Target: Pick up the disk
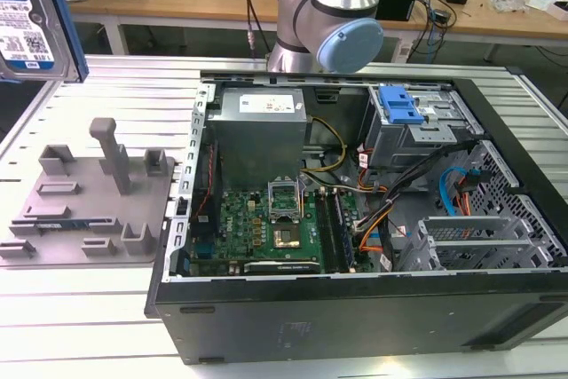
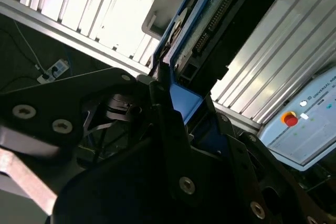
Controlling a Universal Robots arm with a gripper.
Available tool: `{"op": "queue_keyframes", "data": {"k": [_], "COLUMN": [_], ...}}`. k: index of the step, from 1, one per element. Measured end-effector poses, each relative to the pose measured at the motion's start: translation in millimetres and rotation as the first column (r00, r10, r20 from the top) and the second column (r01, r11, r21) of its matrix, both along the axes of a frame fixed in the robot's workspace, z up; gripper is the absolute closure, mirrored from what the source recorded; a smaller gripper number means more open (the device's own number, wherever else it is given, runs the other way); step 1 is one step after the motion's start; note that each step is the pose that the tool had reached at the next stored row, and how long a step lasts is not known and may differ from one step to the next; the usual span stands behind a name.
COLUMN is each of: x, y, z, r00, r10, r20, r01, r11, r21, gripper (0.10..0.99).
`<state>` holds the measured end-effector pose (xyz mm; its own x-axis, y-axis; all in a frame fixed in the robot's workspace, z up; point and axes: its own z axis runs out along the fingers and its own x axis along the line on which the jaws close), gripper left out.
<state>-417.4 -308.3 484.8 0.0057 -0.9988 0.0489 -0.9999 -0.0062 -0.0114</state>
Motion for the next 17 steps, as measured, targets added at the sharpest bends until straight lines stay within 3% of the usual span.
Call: {"op": "queue_keyframes", "data": {"k": [2, 17], "x": [0.0, 0.0], "y": [0.0, 0.0], "z": [3.6, 5.0], "r00": [1.0, 1.0], "r10": [0.0, 0.0], "r20": [0.0001, 0.0], "r01": [0.0, 0.0], "r11": [1.0, 1.0], "r21": [0.0, 0.0], "gripper": [0.718, 0.718]}}
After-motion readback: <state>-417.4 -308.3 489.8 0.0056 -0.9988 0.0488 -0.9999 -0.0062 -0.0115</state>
